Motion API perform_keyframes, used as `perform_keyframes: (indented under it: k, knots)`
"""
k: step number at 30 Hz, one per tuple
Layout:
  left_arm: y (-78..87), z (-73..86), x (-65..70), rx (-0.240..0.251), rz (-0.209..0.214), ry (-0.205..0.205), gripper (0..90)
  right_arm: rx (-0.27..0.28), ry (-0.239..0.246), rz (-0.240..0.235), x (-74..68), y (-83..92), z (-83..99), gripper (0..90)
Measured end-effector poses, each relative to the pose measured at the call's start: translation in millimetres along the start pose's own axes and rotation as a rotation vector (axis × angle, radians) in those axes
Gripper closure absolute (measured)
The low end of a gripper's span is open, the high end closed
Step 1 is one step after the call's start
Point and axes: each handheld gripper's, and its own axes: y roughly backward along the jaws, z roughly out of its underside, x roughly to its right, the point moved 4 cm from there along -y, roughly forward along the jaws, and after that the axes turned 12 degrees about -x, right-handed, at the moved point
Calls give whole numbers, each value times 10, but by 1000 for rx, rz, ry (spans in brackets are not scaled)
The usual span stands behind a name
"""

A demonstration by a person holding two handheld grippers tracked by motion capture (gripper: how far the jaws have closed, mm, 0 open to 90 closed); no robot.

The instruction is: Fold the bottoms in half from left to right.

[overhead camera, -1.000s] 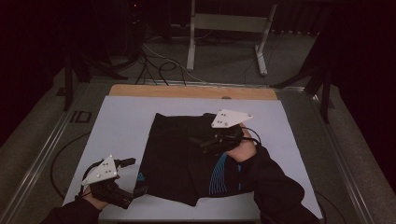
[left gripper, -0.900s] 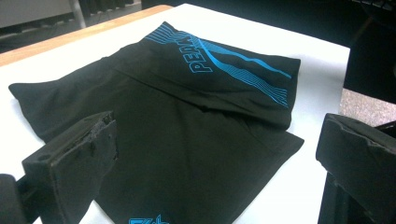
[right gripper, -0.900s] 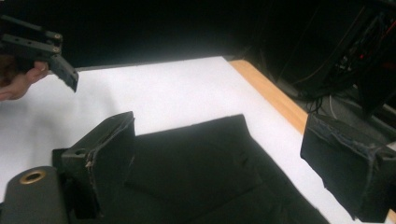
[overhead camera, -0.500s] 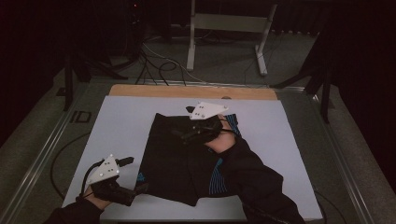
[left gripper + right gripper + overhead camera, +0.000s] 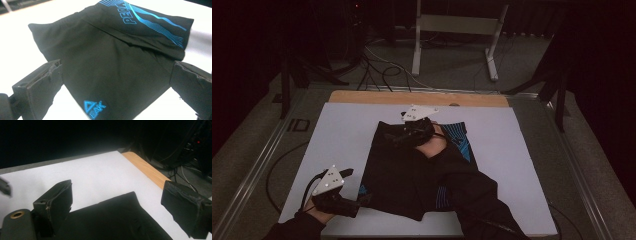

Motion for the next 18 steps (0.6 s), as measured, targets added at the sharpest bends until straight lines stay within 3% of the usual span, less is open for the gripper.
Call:
perform_keyframes:
  k: [2, 7, 12, 14, 18]
  knots:
    - [-12, 16, -15, -9, 13, 18, 0, 0, 2, 0, 8, -48, -16, 105]
    - [-70, 69, -46, -57, 23, 18, 0, -20, -34, -3, 27, -180, -43, 104]
    - [-108, 102, -72, -85, 28, 35, 0, -42, -15, -11, 26, -323, -40, 105]
    - [-113, 109, -78, -89, 33, 38, 0, -51, -29, -8, 36, -356, -35, 105]
    - [-137, 136, -102, -115, 24, 47, 0, -45, -90, -48, 51, -499, -36, 105]
